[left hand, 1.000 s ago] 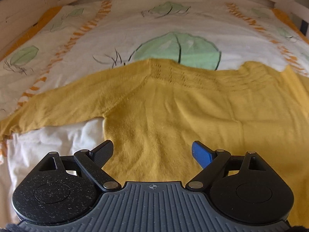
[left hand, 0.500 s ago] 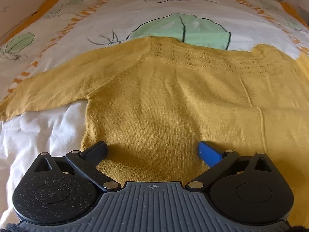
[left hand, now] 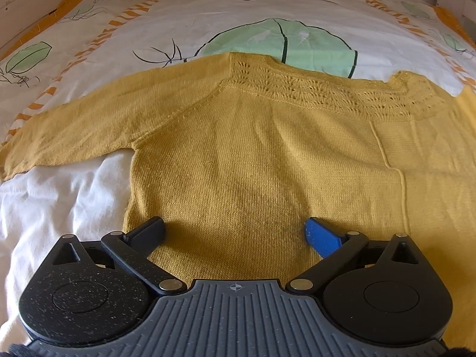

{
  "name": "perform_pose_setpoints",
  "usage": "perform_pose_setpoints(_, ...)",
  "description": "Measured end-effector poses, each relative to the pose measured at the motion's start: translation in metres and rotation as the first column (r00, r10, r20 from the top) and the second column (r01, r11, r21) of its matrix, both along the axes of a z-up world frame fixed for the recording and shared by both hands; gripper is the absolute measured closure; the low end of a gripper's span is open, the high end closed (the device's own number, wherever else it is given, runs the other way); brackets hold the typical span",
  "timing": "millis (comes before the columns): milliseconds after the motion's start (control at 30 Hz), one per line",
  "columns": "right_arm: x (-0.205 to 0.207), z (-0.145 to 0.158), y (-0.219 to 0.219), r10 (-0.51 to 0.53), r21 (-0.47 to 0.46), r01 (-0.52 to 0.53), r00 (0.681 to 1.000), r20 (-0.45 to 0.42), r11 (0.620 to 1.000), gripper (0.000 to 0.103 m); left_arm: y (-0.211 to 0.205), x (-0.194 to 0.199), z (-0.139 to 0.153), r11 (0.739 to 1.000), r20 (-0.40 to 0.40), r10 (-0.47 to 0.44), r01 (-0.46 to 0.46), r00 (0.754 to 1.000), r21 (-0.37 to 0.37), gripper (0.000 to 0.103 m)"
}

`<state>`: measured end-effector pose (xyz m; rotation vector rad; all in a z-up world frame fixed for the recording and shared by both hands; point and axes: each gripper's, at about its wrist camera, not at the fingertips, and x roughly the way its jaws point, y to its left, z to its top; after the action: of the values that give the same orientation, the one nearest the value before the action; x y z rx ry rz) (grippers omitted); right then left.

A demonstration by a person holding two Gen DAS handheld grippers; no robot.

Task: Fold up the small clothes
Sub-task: 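Move the right tool to the sweater's sleeve cuff and close on it, then lift the sleeve with the right tool, fold it across the body, release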

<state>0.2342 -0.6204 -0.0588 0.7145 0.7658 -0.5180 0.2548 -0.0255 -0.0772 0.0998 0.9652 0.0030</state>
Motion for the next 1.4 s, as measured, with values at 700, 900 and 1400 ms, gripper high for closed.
perform_pose_setpoints(700, -0.025, 0.123, 0.04, 0.018, -0.348, -0.019, 1.0, -0.008, 0.937, 0.092, -0.005, -0.004, 0.054, 0.992, 0.077, -0.078, 0.085, 0.994, -0.092, 0.002)
perform_pose_setpoints(900, -0.006, 0.173, 0.131, 0.234, -0.416, -0.186, 0.97, 0.066, 0.89, 0.092, 0.01, -0.002, 0.081, 0.983, 0.097, -0.118, 0.13, 0.988, -0.128, 0.002)
perform_pose_setpoints(1400, 0.072, 0.117, 0.416, 0.687, -0.314, -0.627, 0.714, 0.135, 0.713, 0.092, 0.097, 0.027, 0.083, 0.975, 0.153, 0.066, -0.031, 0.986, -0.221, 0.002)
